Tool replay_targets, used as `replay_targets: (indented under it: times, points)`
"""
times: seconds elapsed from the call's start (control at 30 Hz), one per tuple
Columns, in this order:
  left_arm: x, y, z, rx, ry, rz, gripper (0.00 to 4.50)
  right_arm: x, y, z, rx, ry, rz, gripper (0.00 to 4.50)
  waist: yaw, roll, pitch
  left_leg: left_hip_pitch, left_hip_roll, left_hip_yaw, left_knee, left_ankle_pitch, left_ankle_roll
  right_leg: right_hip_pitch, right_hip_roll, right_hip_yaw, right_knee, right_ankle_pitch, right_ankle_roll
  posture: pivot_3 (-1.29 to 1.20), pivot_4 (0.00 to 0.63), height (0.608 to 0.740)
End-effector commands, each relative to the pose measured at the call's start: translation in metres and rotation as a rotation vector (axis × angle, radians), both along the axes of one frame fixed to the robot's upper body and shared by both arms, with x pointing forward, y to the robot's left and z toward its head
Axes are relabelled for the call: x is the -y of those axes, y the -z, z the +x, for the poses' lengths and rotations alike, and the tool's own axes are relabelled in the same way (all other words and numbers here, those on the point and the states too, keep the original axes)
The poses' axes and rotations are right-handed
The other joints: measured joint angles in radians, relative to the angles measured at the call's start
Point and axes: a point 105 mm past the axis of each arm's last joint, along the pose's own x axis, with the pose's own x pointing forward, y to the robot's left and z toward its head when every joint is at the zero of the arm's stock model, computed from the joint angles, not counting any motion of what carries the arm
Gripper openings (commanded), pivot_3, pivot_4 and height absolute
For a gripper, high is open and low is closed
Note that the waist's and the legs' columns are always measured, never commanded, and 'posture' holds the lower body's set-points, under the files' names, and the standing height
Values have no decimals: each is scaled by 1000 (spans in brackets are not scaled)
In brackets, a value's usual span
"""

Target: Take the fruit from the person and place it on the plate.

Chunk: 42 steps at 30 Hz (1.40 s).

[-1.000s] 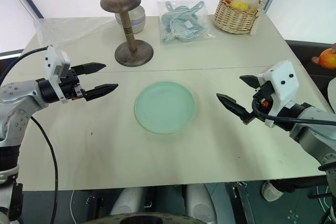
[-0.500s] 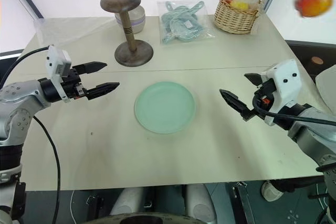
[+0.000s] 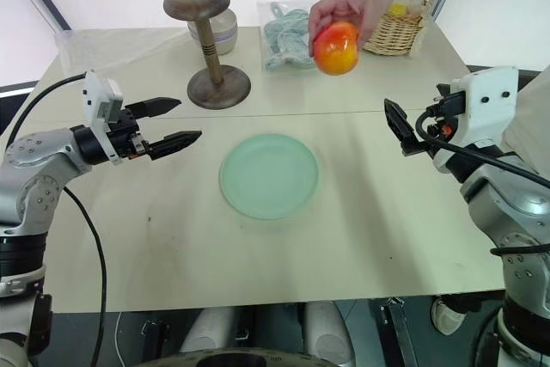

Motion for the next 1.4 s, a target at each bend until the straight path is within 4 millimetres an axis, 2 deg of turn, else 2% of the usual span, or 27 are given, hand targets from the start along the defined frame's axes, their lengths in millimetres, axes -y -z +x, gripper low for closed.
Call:
replay_targets:
  times: [0.03,0.23,0.4,0.7,1.03,1.4]
  points:
    - [4,-8,-1,39,9,2,4500,-8,-14,0,80,19,3,4447,0,0,0,0,0,0,0,0,0,0,0,0,0,0,0,0,150,740]
    - [6,-7,0,38,11,-2,4500,-27,-18,8,106,-14,39,4447,-1,0,0,0,0,0,0,0,0,0,0,0,0,0,0,0,150,740]
    - [8,-7,0,37,13,-8,4500,-57,-24,16,132,-92,53,4447,-3,0,0,0,0,0,0,0,0,-1,0,0,0,0,0,0,150,740]
    - [10,-7,-2,36,12,-12,4500,-84,-22,34,124,-172,98,4447,-3,0,0,0,0,0,0,0,0,-1,-1,0,0,0,0,0,150,740]
    - [10,-7,-4,37,1,-16,4500,-81,-23,57,139,-174,79,4447,-3,0,0,0,0,0,-1,0,0,-1,-1,0,0,0,0,0,150,740]
    - [9,-7,-8,36,-4,-18,4500,-82,-33,68,176,-190,60,4447,-5,1,0,0,0,0,-1,0,0,-2,-1,0,0,0,0,0,150,740]
